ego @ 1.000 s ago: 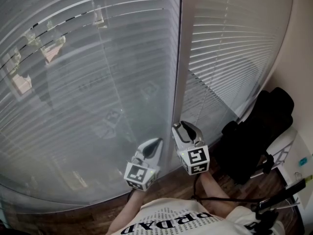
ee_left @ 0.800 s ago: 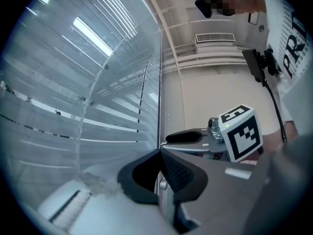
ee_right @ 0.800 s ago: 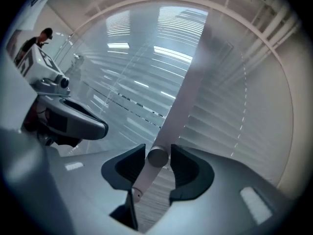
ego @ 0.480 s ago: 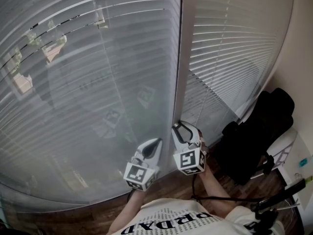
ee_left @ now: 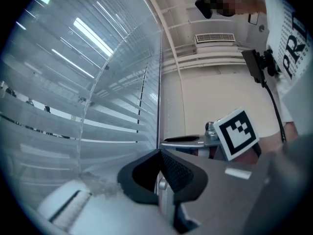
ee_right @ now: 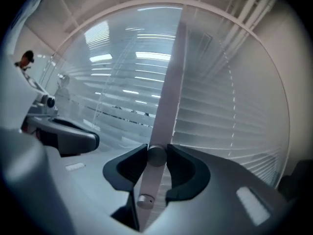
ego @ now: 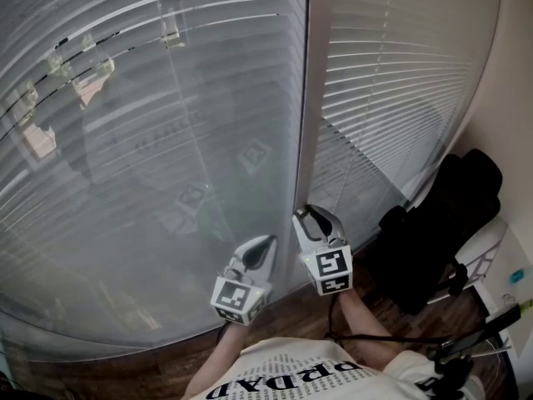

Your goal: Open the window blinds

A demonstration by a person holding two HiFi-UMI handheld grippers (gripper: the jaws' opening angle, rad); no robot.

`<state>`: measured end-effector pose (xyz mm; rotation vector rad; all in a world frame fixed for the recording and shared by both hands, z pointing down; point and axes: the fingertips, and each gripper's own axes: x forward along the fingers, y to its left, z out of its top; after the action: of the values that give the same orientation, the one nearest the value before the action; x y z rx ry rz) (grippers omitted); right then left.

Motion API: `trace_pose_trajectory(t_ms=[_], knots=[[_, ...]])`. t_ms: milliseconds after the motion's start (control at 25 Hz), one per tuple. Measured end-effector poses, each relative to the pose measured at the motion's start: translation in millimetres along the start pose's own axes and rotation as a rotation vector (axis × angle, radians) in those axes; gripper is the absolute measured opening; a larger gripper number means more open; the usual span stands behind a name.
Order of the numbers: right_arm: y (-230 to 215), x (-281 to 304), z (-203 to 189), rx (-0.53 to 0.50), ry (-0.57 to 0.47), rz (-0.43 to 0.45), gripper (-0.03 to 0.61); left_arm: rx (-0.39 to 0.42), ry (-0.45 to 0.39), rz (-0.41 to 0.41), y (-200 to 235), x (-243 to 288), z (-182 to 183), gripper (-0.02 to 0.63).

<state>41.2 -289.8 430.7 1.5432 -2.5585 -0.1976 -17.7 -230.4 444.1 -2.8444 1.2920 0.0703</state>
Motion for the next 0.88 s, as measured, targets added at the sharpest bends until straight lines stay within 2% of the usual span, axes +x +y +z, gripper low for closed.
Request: trace_pose_trajectory(t_ms=[80,240,440,520,720,880], knots=[[-3.1,-0.3,3.8,0.079,-0.014,0.004,0.133,0.001,0.001,-0.001,0.0,-0.8,4.9,-0.008],[-4.6,-0.6,4.0,0.161,-0.028,0.002,0.133,0.004,-0.005,0.005,1.7,-3.3,8.4,-0.008],[-8.7,-0.1,1.7,0.376,-0.056,0.012,0.133,-0.001,0.007,0.003,1.4,-4.2,4.7,-0.007],[-9.6,0.2,1.3,0.42,-0.062,0.014,0.133,-0.001,0.004,0.0,0.4,-3.6,5.9,-0.008],[-9.4,0.0,0.7,0.425,-0.066,0.011,0.133,0.0,0.004,-0.003,-1.0,-5.4,5.8,-0.008],[-8.0,-0.5,1.4,0.33,-0.044,0.01,0.135,-0.017,0.002,-0.005,-1.9,-6.9,6.9,-0.008]])
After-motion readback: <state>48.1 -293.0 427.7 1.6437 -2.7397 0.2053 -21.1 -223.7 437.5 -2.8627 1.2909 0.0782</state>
